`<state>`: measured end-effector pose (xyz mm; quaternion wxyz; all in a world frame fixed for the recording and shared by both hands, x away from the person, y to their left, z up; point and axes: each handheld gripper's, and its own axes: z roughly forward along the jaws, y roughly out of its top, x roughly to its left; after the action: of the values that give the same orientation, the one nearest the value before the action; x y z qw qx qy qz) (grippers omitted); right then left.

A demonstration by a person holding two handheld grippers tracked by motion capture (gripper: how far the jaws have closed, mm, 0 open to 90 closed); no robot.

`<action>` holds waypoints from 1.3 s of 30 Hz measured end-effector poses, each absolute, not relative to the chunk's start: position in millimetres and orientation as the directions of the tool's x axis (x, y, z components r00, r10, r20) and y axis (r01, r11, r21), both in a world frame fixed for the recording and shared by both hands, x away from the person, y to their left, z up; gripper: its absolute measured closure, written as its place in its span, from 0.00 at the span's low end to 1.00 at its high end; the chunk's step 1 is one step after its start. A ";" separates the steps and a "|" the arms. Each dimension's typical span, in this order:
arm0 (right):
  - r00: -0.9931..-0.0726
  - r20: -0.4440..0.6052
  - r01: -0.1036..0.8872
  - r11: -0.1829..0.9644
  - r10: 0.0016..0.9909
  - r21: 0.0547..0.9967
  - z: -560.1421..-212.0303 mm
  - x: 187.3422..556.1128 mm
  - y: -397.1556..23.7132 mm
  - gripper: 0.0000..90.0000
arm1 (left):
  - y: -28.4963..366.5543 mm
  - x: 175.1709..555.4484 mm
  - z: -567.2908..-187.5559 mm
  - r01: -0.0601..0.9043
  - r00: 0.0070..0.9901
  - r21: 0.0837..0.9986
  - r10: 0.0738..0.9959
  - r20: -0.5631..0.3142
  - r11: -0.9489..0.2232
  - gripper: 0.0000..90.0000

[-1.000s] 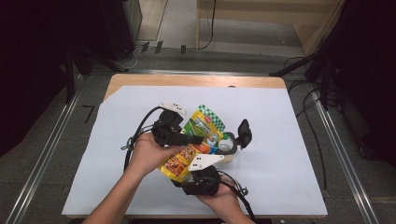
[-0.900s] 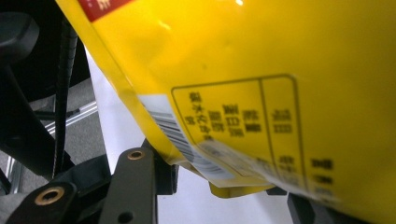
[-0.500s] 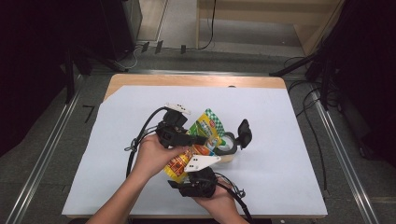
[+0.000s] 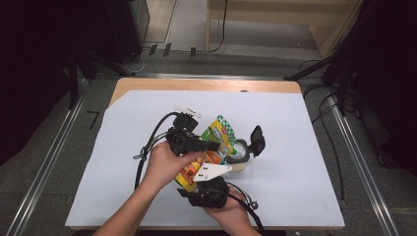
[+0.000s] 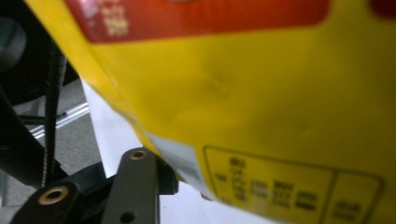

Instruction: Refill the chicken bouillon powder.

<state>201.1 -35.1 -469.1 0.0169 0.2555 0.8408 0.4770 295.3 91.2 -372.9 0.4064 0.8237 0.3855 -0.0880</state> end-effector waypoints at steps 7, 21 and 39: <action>-0.869 0.247 0.428 0.399 0.429 0.811 -468.5 204.2 -38.6 0.71 | 87.4 294.3 -370.9 0.712 0.687 0.573 0.576 -0.443 -0.407 0.77; -0.868 0.274 0.438 0.379 0.414 0.815 -461.4 203.4 -39.4 0.69 | 87.0 291.2 -360.1 0.734 0.660 0.539 0.623 -0.420 -0.414 0.85; -0.839 0.306 0.488 0.374 0.449 0.789 -446.6 214.3 -35.9 0.67 | 80.5 318.2 -350.2 0.793 0.602 0.454 0.635 -0.483 -0.407 0.86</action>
<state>214.3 -35.9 -446.6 -0.0201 0.2827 0.8286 0.4828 318.2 80.5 -350.2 0.3343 0.8303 0.4299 -0.1180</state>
